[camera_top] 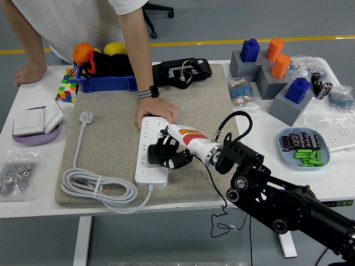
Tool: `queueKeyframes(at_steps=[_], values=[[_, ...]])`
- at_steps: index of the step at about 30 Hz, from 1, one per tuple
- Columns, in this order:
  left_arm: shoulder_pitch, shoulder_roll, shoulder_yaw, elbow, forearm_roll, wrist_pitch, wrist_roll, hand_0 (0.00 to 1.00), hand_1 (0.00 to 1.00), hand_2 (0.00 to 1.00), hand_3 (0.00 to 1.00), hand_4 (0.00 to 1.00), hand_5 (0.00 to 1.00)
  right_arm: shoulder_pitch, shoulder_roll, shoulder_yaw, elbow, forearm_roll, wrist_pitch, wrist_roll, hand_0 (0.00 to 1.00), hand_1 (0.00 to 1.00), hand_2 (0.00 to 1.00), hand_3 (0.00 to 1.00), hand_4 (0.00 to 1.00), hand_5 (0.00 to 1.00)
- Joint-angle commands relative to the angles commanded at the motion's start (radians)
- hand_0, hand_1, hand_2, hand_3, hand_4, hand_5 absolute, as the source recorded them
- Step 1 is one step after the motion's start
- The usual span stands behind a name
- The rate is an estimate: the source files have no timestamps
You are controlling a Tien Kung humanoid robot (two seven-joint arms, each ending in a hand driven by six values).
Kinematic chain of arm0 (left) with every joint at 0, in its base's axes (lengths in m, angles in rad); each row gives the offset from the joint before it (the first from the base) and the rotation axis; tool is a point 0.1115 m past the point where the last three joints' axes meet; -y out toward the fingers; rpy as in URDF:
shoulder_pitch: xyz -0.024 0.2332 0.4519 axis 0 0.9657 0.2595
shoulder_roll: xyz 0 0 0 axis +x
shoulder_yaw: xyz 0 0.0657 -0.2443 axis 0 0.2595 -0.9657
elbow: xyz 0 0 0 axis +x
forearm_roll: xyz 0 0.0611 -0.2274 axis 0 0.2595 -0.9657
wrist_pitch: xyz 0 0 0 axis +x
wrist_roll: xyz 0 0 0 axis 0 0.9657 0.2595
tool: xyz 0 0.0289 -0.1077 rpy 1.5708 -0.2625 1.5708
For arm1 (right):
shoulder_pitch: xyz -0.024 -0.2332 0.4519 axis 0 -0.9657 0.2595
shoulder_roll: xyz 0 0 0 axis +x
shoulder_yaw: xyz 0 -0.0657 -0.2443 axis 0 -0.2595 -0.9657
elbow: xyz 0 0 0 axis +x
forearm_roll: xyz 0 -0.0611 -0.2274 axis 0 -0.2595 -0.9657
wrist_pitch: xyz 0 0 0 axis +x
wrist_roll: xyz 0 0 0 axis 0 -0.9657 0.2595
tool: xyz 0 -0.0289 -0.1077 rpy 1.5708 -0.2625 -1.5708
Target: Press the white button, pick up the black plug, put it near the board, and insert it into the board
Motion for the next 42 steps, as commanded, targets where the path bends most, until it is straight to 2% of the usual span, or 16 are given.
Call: queueKeyframes(at_steps=[17, 42], values=[[0.003, -0.001, 0.000, 0.000, 0.001, 0.000, 0.001, 0.625, 0.628, 0.635, 0.683, 0.531, 0.385, -0.004, 0.000, 0.033, 0.028, -0.010, 0.015, -0.011, 0.407, 0.369, 0.451, 0.480, 0.765, 0.002], [0.003, -0.003, 0.000, 0.000, -0.009, 0.003, -0.001, 0.623, 0.627, 0.634, 0.684, 0.530, 0.385, -0.018, 0.000, 0.048, 0.027, -0.019, 0.046, -0.028, 0.401, 0.360, 0.448, 0.479, 0.763, 0.002]])
